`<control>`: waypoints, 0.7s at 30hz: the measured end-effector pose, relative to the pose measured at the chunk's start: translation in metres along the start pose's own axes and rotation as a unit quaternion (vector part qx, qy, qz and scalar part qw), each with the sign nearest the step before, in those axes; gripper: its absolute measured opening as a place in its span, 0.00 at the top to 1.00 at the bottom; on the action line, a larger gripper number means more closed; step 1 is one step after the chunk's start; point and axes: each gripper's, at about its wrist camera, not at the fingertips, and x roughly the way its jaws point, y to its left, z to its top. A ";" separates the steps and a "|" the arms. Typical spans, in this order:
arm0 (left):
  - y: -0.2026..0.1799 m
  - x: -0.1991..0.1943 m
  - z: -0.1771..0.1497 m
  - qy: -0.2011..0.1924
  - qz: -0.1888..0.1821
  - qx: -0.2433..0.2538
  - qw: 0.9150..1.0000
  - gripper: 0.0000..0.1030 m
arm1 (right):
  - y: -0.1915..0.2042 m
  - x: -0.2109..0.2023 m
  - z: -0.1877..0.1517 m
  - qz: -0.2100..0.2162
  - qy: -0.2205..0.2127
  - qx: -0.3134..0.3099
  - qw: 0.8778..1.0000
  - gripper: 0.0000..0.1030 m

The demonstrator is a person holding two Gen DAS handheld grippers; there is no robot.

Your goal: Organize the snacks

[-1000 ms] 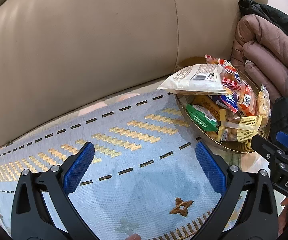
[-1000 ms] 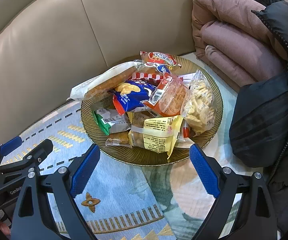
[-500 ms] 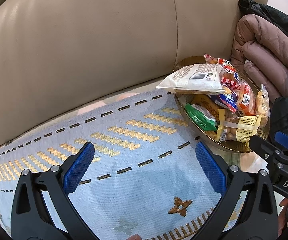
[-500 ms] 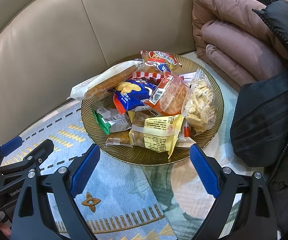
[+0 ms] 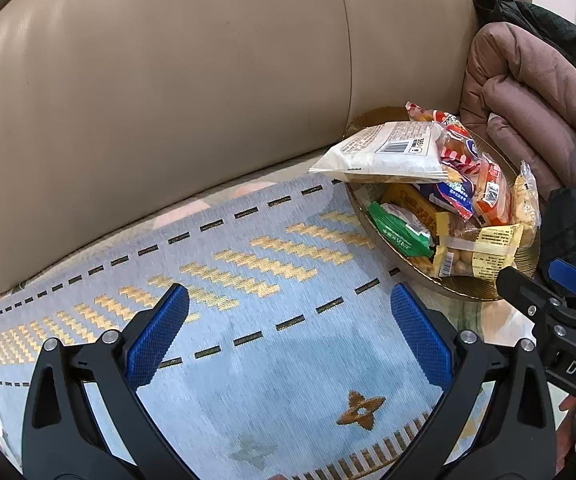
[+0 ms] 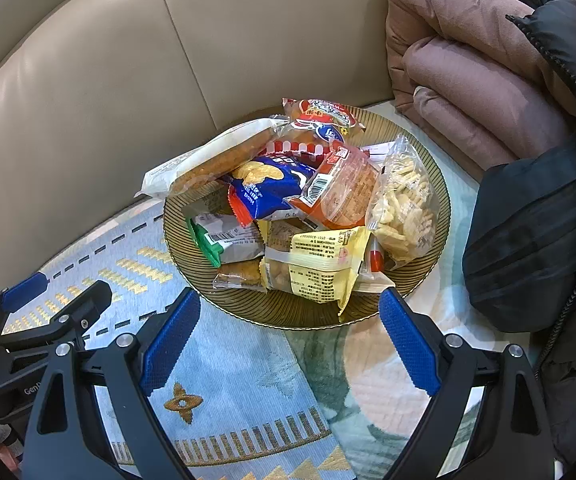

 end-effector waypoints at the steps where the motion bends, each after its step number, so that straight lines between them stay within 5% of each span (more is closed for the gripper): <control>1: 0.000 0.000 0.000 0.000 0.000 -0.001 1.000 0.03 | 0.000 0.000 0.000 0.000 0.000 0.000 1.000 0.12; 21: 0.001 0.006 -0.002 0.013 0.008 -0.001 1.000 0.03 | 0.003 0.001 -0.002 0.006 0.005 0.007 1.000 0.12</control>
